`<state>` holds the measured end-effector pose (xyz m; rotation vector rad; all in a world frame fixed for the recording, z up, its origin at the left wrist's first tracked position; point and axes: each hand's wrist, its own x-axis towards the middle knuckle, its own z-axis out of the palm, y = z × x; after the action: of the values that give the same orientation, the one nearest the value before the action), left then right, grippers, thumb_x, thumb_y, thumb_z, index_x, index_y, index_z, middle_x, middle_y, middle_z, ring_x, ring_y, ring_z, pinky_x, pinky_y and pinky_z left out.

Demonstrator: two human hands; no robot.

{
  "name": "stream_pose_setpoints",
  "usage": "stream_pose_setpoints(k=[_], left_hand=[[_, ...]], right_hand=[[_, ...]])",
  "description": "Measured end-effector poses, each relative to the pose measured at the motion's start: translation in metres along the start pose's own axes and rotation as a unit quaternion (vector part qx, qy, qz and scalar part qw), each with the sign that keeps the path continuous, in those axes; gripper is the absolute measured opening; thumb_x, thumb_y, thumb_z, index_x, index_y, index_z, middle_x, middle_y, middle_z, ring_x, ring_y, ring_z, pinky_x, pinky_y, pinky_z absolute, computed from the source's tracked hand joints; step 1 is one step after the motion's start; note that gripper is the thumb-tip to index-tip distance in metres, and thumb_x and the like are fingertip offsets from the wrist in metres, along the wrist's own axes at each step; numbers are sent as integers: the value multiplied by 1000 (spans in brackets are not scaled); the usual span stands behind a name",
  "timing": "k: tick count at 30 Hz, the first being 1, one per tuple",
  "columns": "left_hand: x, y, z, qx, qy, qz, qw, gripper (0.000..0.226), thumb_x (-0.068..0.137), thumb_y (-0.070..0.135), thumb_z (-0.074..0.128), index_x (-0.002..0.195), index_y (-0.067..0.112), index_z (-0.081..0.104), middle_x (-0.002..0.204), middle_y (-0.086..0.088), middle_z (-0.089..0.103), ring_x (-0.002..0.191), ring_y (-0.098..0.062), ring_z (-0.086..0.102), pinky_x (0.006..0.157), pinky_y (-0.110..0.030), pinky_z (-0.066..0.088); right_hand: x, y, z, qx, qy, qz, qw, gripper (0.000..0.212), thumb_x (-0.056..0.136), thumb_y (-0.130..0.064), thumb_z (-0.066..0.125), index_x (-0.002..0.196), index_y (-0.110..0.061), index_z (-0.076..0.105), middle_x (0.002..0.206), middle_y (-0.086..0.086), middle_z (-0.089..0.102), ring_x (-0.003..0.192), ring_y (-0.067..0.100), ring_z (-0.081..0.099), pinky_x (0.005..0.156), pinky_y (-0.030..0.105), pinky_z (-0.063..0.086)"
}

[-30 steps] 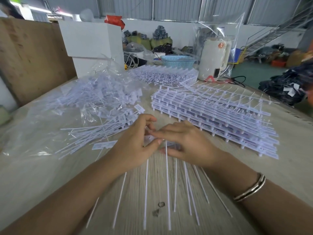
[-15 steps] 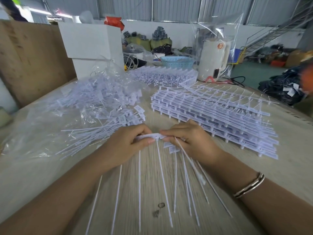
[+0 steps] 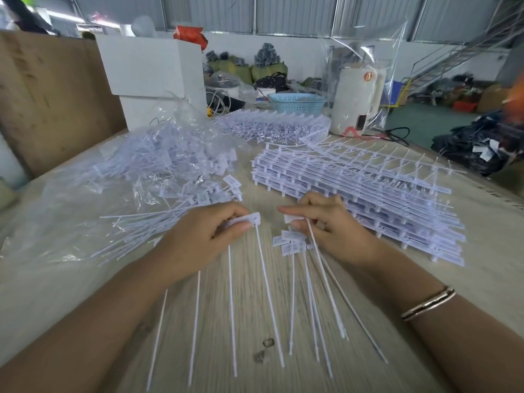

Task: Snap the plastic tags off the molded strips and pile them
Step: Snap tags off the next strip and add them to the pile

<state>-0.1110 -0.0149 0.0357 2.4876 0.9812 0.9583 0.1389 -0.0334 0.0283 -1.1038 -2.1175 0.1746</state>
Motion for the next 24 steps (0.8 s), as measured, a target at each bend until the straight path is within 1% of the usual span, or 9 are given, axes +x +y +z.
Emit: stream_pose_setpoints(k=[3, 6, 8, 11, 15, 17, 19, 21, 24], left_hand=[[0, 1, 2, 11, 12, 4, 1000, 17, 89, 40, 52, 94, 29, 64, 77, 15, 57, 69, -5, 54, 61, -12, 37], [0, 2, 3, 20, 14, -10, 1000, 11, 92, 23, 56, 99, 26, 65, 81, 11, 53, 70, -8, 51, 61, -13, 35], [0, 4, 3, 16, 2, -27, 1000, 26, 90, 8, 53, 110, 22, 64, 87, 7, 53, 73, -7, 50, 63, -13, 36], [-2, 10, 3, -4, -6, -27, 1000, 47, 87, -1, 51, 125, 26, 54, 90, 13, 51, 73, -3, 49, 66, -9, 36], [-3, 16, 11, -41, -12, -40, 998, 49, 90, 5, 52, 131, 30, 43, 96, 19, 49, 72, -5, 52, 67, -15, 42], [-3, 19, 16, -57, -4, -44, 997, 47, 90, 8, 53, 131, 30, 42, 99, 21, 48, 77, 0, 54, 73, -14, 43], [-3, 21, 18, -83, -5, -48, 995, 43, 92, 14, 54, 129, 32, 43, 104, 21, 49, 82, 4, 57, 73, -9, 42], [-2, 20, 16, -90, -12, -58, 994, 34, 93, 25, 53, 124, 35, 46, 107, 21, 52, 88, 3, 58, 75, -10, 43], [-1, 11, 10, -52, -26, -78, 995, 16, 92, 35, 51, 105, 33, 60, 92, 18, 62, 82, 3, 56, 73, -18, 43]], right_hand=[[-2, 1, -2, -54, -62, 2, 997, 44, 89, -10, 61, 130, -24, 53, 90, -22, 41, 89, 9, 46, 79, 36, 20], [-1, 0, -6, -150, -131, 17, 980, 40, 96, -18, 49, 134, -31, 47, 97, -21, 42, 96, 7, 37, 76, 30, 15], [-1, -6, -7, -117, -113, 33, 986, 44, 93, -9, 39, 130, -30, 52, 98, -23, 45, 96, 7, 37, 78, 31, 15], [-1, -14, -6, -25, -10, 40, 999, 54, 78, -8, 33, 123, -26, 58, 100, -16, 53, 100, 13, 44, 82, 34, 18], [0, -23, 4, -89, 11, -75, 993, 40, 85, -20, 57, 125, -26, 57, 108, -5, 62, 98, 14, 53, 83, 41, 30], [3, -26, 11, -143, 13, -133, 981, 38, 82, -28, 66, 120, -23, 63, 102, -7, 67, 90, 14, 59, 76, 42, 36], [6, -28, 17, -177, 43, -174, 968, 32, 80, -26, 72, 112, -21, 69, 90, -6, 70, 77, 18, 63, 67, 43, 42], [7, -27, 16, -183, 75, -198, 960, 23, 86, -29, 64, 105, -19, 72, 82, -4, 70, 69, 21, 63, 61, 42, 45], [6, -24, 10, -184, 109, -187, 959, 34, 92, -37, 49, 98, -15, 75, 80, -1, 71, 67, 22, 63, 63, 37, 42]])
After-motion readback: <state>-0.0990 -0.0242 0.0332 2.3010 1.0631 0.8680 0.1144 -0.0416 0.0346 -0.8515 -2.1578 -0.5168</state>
